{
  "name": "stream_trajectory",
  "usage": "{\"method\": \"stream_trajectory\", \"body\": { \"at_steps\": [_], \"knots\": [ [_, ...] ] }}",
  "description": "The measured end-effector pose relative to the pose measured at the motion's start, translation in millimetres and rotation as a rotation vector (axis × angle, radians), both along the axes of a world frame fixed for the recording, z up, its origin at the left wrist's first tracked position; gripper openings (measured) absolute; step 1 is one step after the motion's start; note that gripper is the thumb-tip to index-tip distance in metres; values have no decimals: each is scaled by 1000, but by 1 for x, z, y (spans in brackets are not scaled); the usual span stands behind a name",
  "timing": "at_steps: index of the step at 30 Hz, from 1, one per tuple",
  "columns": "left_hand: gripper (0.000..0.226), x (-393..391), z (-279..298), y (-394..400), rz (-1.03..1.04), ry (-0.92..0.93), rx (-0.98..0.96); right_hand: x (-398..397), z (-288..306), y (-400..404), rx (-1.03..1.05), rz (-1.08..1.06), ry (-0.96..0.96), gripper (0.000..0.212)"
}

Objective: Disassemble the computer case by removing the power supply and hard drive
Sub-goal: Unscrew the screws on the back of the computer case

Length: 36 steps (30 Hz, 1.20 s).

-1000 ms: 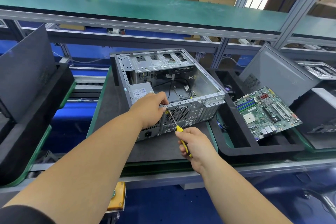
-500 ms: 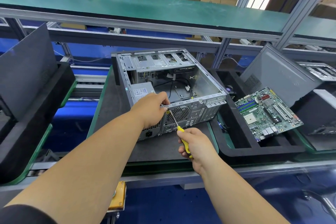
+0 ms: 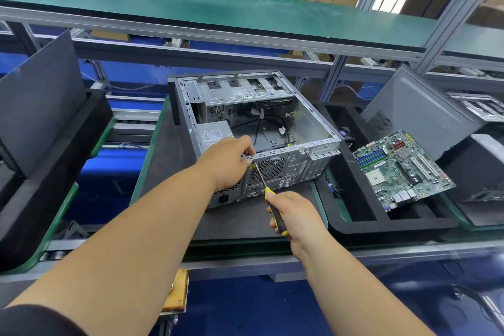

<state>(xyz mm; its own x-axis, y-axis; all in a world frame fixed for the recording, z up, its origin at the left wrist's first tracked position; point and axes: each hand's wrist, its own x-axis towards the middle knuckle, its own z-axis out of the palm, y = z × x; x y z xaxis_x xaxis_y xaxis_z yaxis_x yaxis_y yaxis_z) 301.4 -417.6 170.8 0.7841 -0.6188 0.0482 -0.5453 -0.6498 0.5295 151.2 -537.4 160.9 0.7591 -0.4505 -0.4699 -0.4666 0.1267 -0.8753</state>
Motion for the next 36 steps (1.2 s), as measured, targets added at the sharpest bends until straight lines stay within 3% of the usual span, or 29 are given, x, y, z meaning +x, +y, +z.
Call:
{"method": "stream_trajectory", "body": {
  "at_steps": [5, 8, 11, 15, 19, 21, 23, 32, 34, 36],
  "knots": [
    [21, -7, 1, 2, 17, 26, -61, 2, -4, -1, 15, -41, -39, 22],
    [28, -19, 2, 8, 83, 12, -371, 3, -7, -1, 37, -40, -36, 22],
    [18, -38, 2, 11, 154, 30, -624, 3, -7, -2, 75, -23, -27, 17],
    [19, -62, -4, 8, 223, 268, -732, 4, -4, -2, 146, -35, -2, 14],
    [18, -69, -13, -2, 368, 578, -649, -2, -5, -1, 48, -5, -53, 12],
    [15, -70, -15, -8, 454, 815, -677, -5, -5, -3, 5, -6, -72, 9],
    [17, -69, -18, -11, 501, 908, -731, -7, -6, -5, -36, -5, -77, 8],
    [16, -71, -9, -10, 527, 952, -847, 8, 12, -30, -287, 88, -251, 9],
    [17, -71, -4, -6, 484, 800, -812, 18, 21, -36, -354, 145, -263, 7],
    [18, -71, 3, 0, 414, 518, -740, 27, 27, -42, -391, 199, -274, 14]
  ]
}}
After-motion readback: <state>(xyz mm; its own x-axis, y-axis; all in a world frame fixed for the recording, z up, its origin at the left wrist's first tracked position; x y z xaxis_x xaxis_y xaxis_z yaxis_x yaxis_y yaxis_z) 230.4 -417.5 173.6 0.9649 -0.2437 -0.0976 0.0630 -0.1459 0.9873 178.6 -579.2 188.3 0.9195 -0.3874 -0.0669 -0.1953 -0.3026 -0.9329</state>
